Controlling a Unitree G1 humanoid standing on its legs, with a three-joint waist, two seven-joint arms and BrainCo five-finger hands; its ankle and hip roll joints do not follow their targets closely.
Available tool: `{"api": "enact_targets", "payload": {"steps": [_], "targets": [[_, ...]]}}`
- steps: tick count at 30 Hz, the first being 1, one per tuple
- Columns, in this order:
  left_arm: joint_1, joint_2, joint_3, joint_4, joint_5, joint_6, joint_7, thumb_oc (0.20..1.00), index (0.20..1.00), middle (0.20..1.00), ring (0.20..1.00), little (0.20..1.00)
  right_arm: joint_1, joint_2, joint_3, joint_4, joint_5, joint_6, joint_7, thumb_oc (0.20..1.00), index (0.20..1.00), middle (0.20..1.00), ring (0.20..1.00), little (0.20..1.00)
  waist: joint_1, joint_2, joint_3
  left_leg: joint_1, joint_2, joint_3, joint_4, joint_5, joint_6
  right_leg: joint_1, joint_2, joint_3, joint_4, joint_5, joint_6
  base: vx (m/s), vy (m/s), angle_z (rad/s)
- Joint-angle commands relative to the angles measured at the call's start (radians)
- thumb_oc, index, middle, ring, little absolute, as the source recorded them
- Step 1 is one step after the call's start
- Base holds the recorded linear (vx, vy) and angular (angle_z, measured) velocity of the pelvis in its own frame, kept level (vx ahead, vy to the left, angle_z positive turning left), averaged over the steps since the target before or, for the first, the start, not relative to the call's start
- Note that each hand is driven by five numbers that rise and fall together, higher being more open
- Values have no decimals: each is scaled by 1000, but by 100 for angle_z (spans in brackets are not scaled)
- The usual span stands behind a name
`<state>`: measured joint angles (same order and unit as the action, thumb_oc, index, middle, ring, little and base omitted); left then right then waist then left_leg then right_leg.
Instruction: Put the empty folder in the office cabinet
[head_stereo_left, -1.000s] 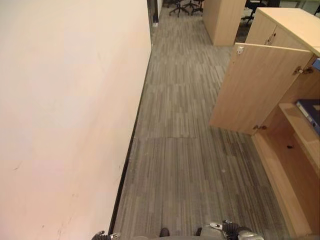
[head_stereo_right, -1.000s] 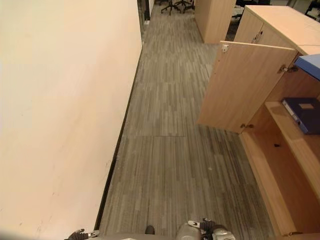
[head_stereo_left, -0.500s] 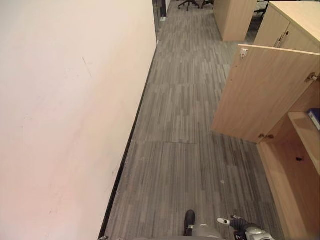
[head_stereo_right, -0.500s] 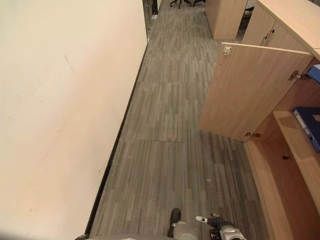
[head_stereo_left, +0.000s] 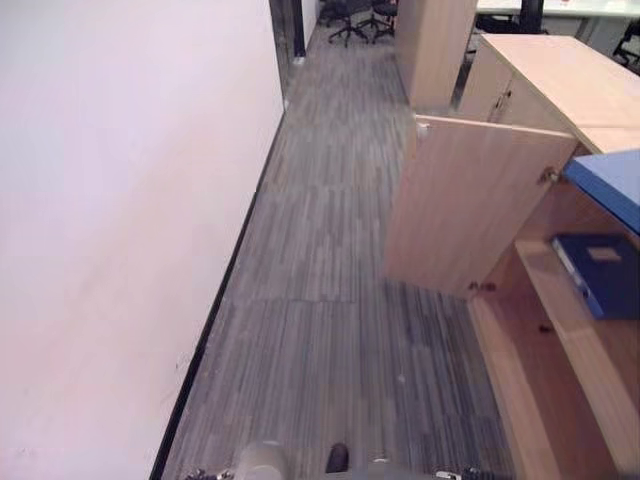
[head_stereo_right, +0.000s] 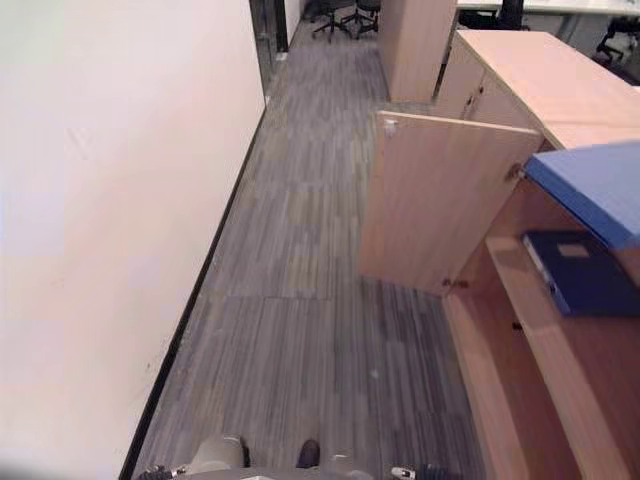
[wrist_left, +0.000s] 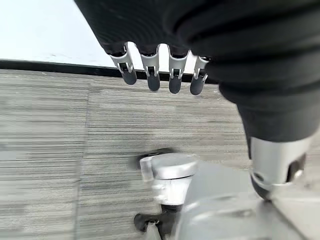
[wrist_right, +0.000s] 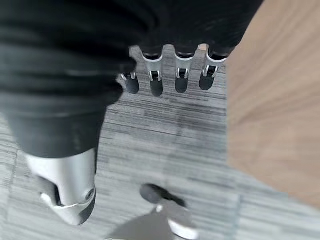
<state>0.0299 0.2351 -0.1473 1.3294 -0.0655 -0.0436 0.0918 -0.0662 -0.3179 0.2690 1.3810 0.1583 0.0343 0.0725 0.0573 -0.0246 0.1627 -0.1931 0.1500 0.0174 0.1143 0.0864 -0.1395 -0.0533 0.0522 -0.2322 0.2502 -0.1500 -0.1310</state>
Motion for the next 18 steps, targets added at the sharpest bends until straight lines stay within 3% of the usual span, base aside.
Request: {"api": "enact_targets", "payload": {"steps": [1,4,7,13,17,18], "targets": [[-3,30,-8,-7,13,-6,-10,1000,1000,1000,1000,1000,27,-21,-13,-15,-48,-14,-8,1000,1000,1000,1000,1000,9,-39,14,-17,-107,-5,7,56,78,181,-37,113,-189,81,141,208,0,-42],[2,26,-1,-2,-4,-9,-12,1000,1000,1000,1000,1000,35,-16,-9,-12,-55,-15,-4,1000,1000,1000,1000,1000,20,-25,11,-31,-133,-105,-95,80,74,198,-16,155,-174,59,138,207,-6,-15],[0,20,2,-2,-16,-10,-14,1000,1000,1000,1000,1000,41,-11,-11,-2,-62,-13,-5,1000,1000,1000,1000,1000,24,-8,3,-38,-128,-133,-171,100,68,228,4,202,-163,28,134,247,-5,-74],[3,14,3,0,-17,-12,-17,1000,1000,1000,1000,1000,47,-3,-20,19,-67,-9,-8,1000,1000,1000,1000,1000,40,7,-22,-22,-133,-212,-170,112,63,272,13,273,-172,1,139,283,54,-57],[0,11,-2,7,-19,-12,-19,1000,1000,1000,1000,1000,49,0,-38,28,-58,-6,-5,1000,1000,1000,1000,1000,34,12,-55,-26,-142,-199,-122,116,65,303,-23,295,-187,-12,161,388,213,-72],[-5,15,2,6,-19,-14,-14,1000,1000,1000,1000,1000,48,1,-56,27,-43,-5,-6,1000,1000,1000,1000,1000,30,0,-82,-38,-161,-143,-59,69,88,298,-81,316,-176,11,194,462,310,-72]]}}
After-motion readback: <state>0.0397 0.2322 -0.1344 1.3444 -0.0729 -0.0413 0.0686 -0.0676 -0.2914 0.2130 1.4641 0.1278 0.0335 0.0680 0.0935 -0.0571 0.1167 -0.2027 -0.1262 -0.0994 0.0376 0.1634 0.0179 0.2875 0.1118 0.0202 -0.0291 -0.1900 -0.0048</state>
